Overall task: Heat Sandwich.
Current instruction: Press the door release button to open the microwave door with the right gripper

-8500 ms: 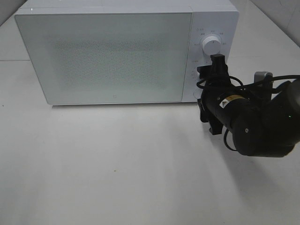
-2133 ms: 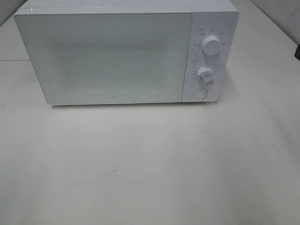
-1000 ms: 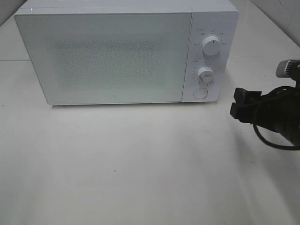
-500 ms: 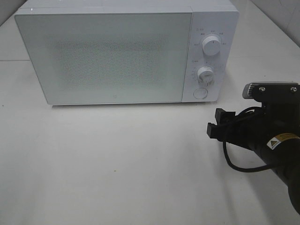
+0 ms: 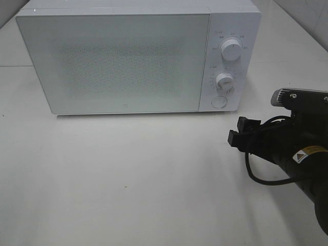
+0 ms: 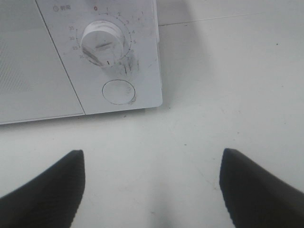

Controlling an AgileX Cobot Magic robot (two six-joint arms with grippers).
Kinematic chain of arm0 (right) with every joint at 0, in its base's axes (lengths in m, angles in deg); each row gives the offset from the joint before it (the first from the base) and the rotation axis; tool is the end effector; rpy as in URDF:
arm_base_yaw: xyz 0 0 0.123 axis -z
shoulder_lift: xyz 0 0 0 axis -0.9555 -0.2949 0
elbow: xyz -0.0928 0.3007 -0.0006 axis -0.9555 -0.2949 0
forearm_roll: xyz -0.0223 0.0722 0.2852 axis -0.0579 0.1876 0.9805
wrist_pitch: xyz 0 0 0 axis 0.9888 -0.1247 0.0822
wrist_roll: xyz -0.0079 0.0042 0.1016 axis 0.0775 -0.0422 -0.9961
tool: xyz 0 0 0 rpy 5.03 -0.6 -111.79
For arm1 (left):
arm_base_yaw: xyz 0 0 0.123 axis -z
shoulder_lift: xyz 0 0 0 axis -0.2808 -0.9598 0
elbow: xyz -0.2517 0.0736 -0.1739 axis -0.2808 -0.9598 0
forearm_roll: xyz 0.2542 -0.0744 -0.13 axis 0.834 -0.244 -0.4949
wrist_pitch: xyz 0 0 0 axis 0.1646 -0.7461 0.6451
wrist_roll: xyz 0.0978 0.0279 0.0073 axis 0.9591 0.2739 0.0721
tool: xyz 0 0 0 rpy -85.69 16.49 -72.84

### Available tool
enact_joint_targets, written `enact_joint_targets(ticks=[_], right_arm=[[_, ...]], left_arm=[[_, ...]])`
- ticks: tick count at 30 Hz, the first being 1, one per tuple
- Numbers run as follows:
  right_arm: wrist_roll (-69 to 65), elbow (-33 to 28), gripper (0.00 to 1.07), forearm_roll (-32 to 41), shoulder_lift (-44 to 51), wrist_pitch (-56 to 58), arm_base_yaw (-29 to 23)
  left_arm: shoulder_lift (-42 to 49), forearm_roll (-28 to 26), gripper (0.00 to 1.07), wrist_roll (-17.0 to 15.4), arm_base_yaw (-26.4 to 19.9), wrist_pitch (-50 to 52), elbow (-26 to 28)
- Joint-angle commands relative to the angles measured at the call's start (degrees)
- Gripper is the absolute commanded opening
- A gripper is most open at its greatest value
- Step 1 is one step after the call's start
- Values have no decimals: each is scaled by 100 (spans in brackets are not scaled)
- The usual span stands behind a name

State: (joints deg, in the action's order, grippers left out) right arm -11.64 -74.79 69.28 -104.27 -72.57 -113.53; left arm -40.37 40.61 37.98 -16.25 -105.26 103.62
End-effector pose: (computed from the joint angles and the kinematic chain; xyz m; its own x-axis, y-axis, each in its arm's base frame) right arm 0.2168 0.1016 0.1145 -0.2878 0.1090 -0.9515 0.0405 0.9940 0.1016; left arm 0.0142 -0.0113 0.2944 -0.4315 0.0191 -0.9019 0.1081 0.9937 -0.0307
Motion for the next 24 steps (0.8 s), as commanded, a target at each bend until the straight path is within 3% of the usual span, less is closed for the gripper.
enact_joint_targets(ticks=[1, 7, 8, 14, 17, 21, 24], right_arm=[[-619, 46, 75, -6, 6, -34, -34], [-2727, 46, 75, -23, 6, -34, -34], [-3701, 46, 75, -63, 6, -34, -34], [-6285, 46, 73, -189, 0, -34, -34], [-6921, 46, 72, -195, 0, -34, -34], [-7850, 46, 65, -206, 0, -34, -34], [-8067, 46, 50, -206, 0, -29, -34]], left_arm=[[166, -23, 98, -40, -11, 11, -17], [166, -23, 98, -40, -11, 11, -17], [166, -23, 98, -40, -11, 11, -17], [166, -23, 98, -40, -11, 11, -17], [166, -23, 98, -40, -11, 11, -17], [166, -23, 98, -40, -11, 11, -17], [166, -23, 98, -40, -11, 11, -17]])
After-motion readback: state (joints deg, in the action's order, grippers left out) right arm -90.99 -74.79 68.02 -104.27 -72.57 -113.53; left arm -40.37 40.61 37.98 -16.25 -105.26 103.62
